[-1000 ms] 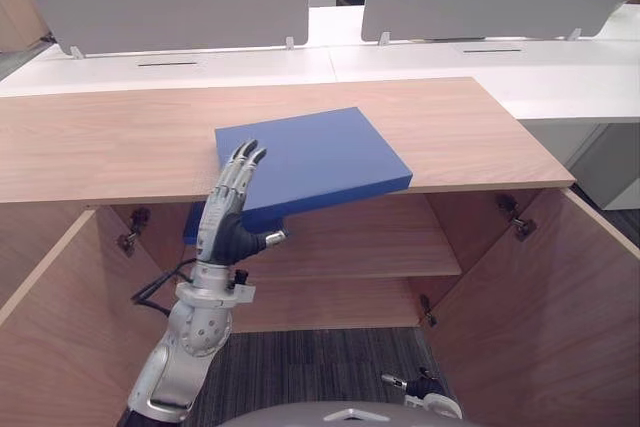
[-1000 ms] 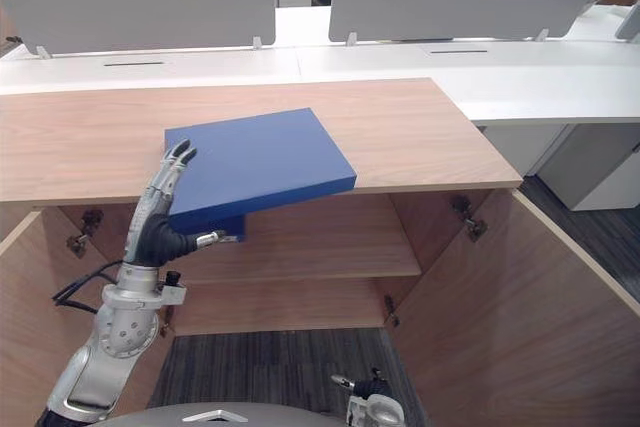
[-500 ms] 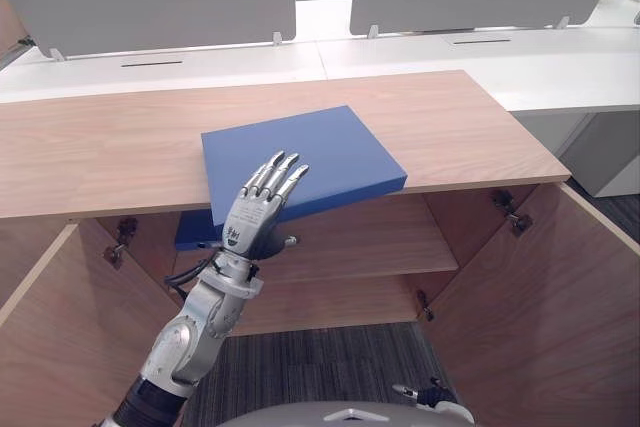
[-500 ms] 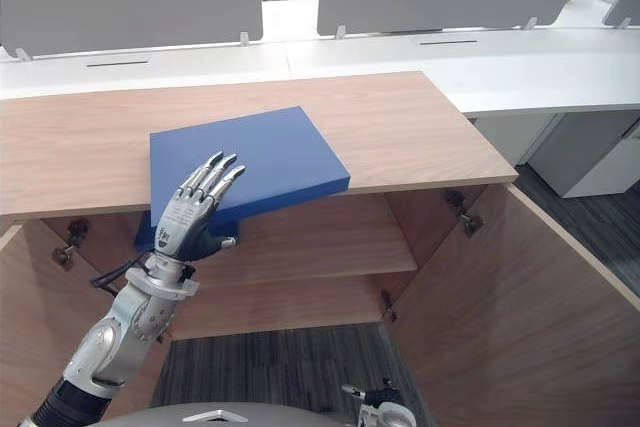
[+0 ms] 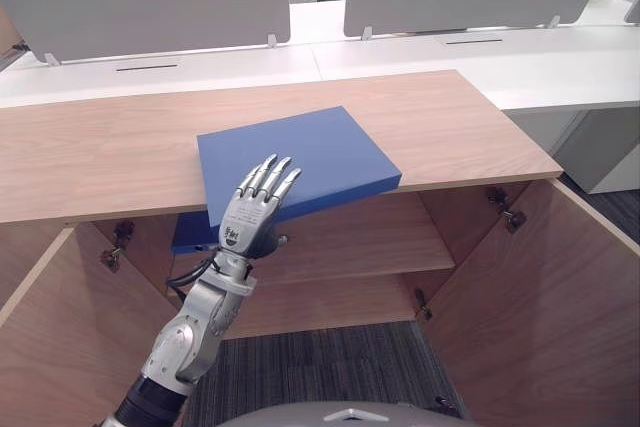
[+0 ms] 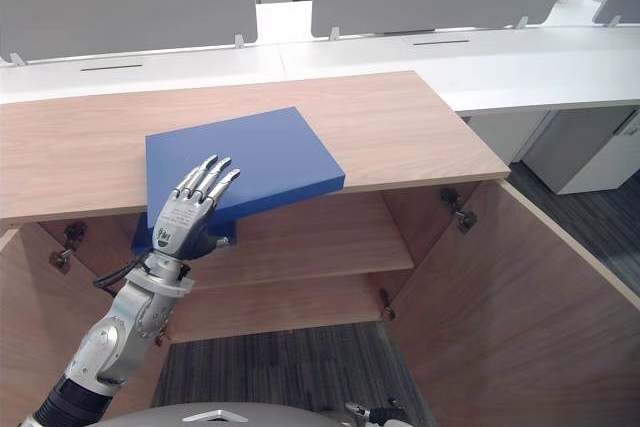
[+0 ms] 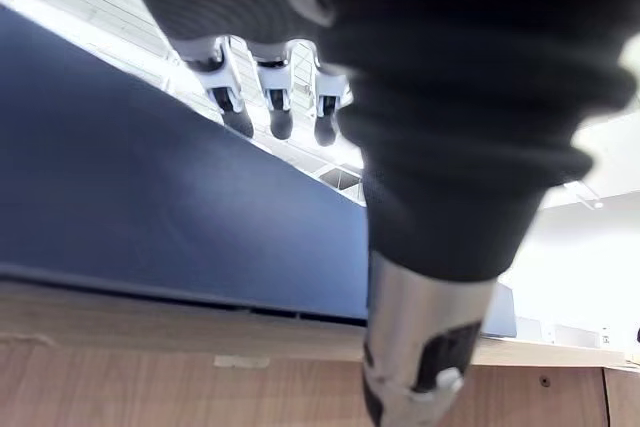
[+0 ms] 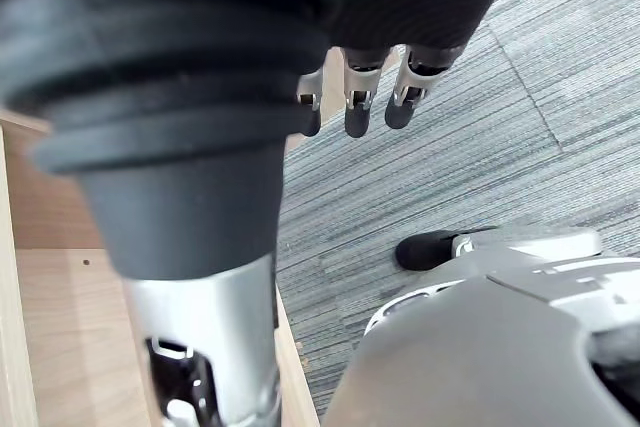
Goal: Walk over to the cabinet, pick up the folder, carry it to the office cabinet, place the folder inside the office cabinet, then close the office cabinet door
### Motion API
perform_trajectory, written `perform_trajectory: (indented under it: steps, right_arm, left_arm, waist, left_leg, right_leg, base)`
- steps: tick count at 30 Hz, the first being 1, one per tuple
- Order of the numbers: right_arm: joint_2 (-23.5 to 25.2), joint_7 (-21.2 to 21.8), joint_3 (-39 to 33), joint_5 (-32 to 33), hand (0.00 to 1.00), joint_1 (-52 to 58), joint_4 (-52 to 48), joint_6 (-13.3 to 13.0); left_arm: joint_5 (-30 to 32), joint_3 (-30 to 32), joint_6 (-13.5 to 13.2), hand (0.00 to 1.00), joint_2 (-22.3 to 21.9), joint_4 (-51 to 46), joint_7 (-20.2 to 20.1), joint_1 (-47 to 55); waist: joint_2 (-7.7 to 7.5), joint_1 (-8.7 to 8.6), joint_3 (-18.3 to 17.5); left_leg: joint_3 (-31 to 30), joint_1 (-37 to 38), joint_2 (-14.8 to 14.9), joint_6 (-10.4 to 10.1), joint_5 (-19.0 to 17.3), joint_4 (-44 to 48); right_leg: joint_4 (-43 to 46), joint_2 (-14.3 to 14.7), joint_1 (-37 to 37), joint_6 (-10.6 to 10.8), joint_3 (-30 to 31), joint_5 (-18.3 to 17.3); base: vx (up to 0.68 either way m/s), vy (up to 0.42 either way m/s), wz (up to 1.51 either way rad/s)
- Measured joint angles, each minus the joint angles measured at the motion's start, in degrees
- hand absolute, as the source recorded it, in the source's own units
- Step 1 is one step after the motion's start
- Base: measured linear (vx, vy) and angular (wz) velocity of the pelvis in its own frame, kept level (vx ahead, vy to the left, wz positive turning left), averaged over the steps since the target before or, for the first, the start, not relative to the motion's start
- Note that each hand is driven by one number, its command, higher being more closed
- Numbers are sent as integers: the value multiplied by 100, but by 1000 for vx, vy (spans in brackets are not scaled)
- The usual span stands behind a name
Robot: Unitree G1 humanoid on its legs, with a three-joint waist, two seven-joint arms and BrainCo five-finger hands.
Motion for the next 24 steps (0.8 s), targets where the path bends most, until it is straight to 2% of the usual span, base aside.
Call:
perform_trajectory:
  steps: [8,9,24]
  right_arm:
    - [4,92,-39,3,0,3,1,5]
    - [5,96,-40,3,0,1,1,5]
    - [22,207,-41,3,0,1,0,5]
  left_arm:
    - [141,515,110,0,4,4,-4,274]
    - [144,587,111,100,4,4,-7,325]
    - [132,1069,31,100,5,-102,37,451]
  waist:
    - [-8,1,2]
    - [-14,4,1]
    - [-72,-3,-20]
  left_leg:
    - [-1,3,0,0,0,-14]
    - [-2,3,0,1,0,-13]
    - [-14,2,7,1,2,-16]
  right_leg:
    - [-1,1,-1,2,-4,1]
    - [-1,1,0,2,-6,1]
    - [-1,5,3,6,-38,2]
  base:
    - [0,0,0]
    - [0,0,0]
    - [0,0,0]
